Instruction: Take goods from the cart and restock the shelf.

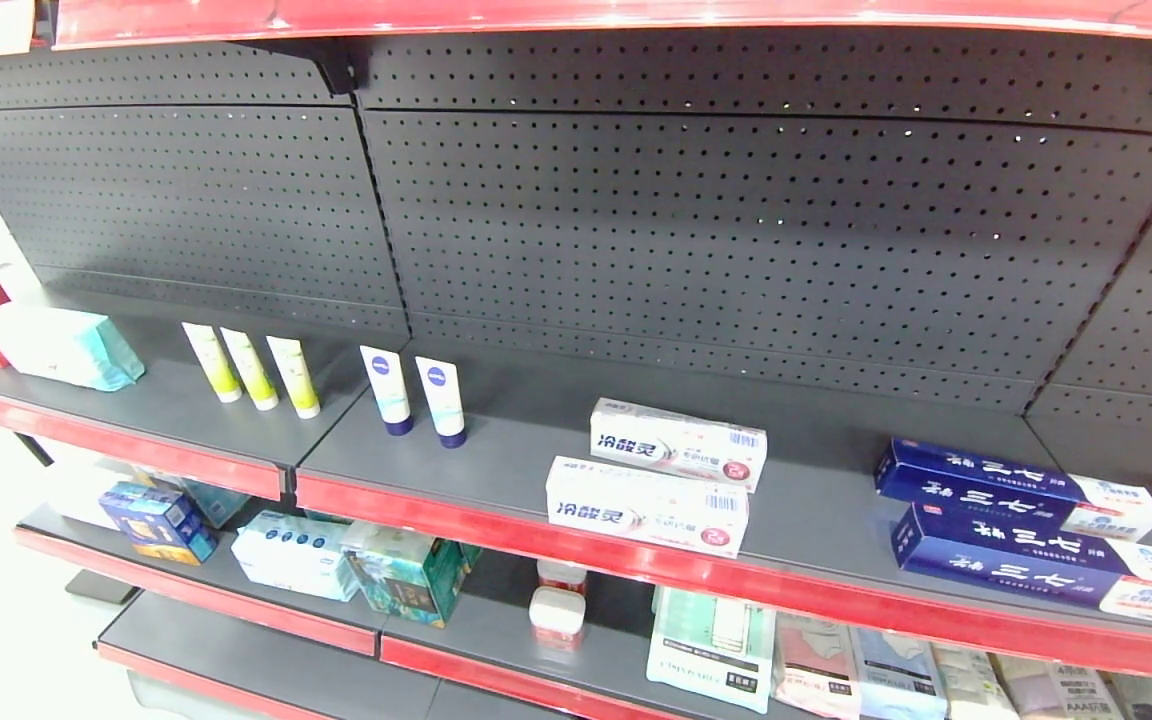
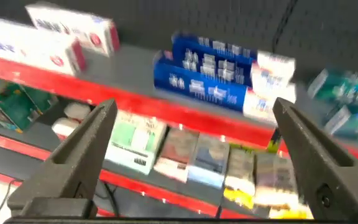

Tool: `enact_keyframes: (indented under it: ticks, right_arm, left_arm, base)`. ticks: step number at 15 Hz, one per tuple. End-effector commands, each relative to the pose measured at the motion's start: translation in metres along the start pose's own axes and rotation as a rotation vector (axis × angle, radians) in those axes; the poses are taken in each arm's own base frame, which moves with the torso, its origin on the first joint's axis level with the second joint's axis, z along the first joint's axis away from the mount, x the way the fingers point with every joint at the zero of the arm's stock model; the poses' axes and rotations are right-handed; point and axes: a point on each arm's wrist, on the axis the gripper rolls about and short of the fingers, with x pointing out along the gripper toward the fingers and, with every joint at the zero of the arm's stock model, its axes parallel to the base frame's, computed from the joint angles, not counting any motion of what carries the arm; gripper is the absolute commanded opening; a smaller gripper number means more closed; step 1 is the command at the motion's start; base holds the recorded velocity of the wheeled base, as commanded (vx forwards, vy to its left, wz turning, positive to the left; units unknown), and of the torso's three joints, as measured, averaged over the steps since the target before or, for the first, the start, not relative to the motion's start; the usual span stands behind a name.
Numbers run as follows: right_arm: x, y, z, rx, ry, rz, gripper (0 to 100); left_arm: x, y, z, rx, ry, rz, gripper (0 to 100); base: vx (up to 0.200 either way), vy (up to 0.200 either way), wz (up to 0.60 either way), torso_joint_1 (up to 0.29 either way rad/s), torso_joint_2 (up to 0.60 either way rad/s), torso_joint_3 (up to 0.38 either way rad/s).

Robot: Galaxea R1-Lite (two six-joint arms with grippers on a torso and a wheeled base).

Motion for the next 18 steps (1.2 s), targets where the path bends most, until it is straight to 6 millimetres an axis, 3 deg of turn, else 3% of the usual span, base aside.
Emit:
enact_keyframes:
  ticks: [1, 3, 4, 6, 12, 15, 18]
  right_arm:
    - [0.008, 0.003, -0.022, 0.024, 0.008, -0.004, 100]
    - [0.009, 0.003, -0.023, 0.055, -0.003, 0.012, 100]
    - [0.010, 0.000, -0.023, 0.070, 0.024, -0.128, 100]
    - [0.010, 0.000, -0.022, 0.026, 0.016, -0.072, 100]
    - [0.010, 0.001, -0.022, -0.007, 0.036, -0.265, 100]
    - [0.004, 0.003, -0.025, 0.054, -0.055, -0.166, 100]
    - [0.002, 0.009, -0.025, 0.051, -0.117, 0.108, 100]
  left_arm:
    - [0.000, 0.000, 0.000, 0.009, 0.002, -0.008, 100]
    - [0.000, 0.000, 0.000, 0.010, 0.004, -0.009, 100]
    - [0.000, 0.000, 0.000, 0.011, 0.005, -0.008, 100]
    - [0.000, 0.000, 0.000, 0.017, 0.009, -0.026, 100]
    - [0.000, 0.000, 0.000, 0.018, 0.010, -0.029, 100]
    - [0.000, 0.000, 0.000, 0.016, 0.007, -0.029, 100]
    - [0.000, -0.001, 0.002, 0.009, -0.005, -0.048, 100]
  base:
    - [0.000, 0.000, 0.00, 0.000, 0.00, 0.000]
    - [0.000, 0.000, 0.00, 0.000, 0.00, 0.000]
    - [0.000, 0.000, 0.00, 0.000, 0.00, 0.000]
    - [0.000, 0.000, 0.00, 0.000, 0.00, 0.000]
    - [0.000, 0.000, 0.00, 0.000, 0.00, 0.000]
    - [0.000, 0.000, 0.00, 0.000, 0.00, 0.000]
    - [0.000, 0.000, 0.00, 0.000, 0.00, 0.000]
